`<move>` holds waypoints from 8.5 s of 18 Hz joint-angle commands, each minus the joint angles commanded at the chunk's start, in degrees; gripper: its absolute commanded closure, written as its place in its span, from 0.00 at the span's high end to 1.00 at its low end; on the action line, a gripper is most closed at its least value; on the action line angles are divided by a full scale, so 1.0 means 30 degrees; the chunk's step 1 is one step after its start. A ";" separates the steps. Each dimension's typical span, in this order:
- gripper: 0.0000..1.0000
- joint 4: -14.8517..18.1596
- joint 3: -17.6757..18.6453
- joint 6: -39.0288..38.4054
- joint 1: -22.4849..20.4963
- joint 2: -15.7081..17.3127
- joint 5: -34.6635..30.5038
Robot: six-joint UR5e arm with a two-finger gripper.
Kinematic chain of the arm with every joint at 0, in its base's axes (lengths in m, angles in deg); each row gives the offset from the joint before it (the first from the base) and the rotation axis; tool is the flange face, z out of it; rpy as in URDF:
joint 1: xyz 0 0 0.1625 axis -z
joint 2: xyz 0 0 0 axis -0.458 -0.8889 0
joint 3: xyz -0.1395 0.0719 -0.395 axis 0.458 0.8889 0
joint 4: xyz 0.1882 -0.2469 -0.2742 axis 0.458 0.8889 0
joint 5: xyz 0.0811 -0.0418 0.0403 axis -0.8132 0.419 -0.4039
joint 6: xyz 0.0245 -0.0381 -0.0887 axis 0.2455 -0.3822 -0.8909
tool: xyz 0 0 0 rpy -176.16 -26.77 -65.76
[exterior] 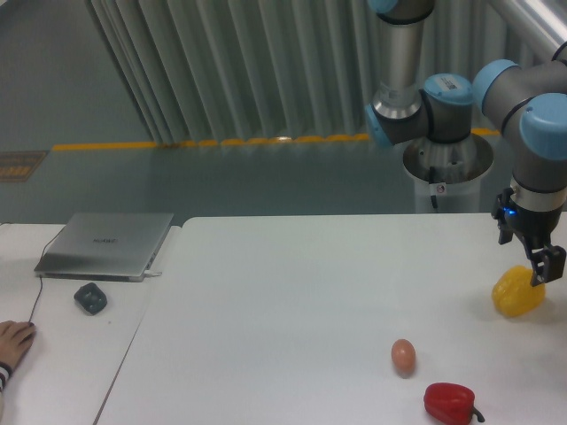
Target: Place the yellow pepper in a basket
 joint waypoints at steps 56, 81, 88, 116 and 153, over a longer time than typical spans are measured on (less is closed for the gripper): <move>1.00 -0.3398 0.3544 -0.3808 0.1260 -0.1377 -0.4863; 0.59 -0.3369 0.3691 -0.5274 0.1670 -0.1670 -0.5977; 0.40 -0.2583 0.2759 -0.5069 0.1670 -0.1494 -0.6006; 0.58 -0.7002 -0.0880 -0.2900 -0.1845 -0.2402 -0.5244; 1.00 -0.1552 0.0176 -0.3018 0.0613 -0.0586 0.1699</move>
